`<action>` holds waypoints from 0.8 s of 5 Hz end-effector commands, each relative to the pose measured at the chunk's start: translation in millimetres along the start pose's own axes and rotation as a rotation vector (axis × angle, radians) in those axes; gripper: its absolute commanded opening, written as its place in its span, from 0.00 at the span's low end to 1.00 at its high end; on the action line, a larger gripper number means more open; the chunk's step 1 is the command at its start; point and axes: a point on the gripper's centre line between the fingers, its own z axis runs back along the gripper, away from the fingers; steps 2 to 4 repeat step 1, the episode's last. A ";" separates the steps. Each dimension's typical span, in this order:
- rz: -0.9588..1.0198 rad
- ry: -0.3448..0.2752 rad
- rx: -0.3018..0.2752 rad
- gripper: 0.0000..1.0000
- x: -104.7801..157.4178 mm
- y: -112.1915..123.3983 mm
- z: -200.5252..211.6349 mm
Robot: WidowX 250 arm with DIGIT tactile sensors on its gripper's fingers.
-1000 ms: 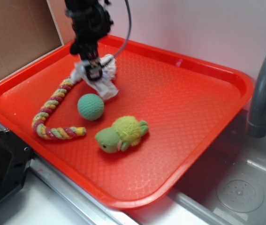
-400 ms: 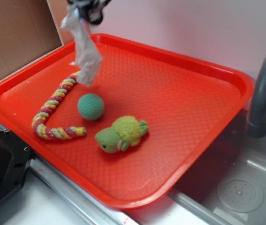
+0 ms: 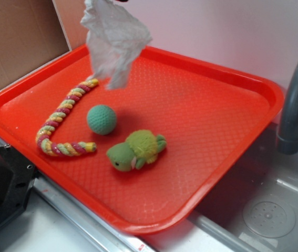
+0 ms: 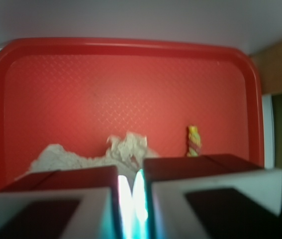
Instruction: Grab the white paper.
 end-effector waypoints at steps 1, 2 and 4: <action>0.105 -0.059 -0.059 0.00 5.9 6.3 19.4; 0.105 -0.059 -0.059 0.00 5.9 6.3 19.4; 0.105 -0.059 -0.059 0.00 5.9 6.3 19.4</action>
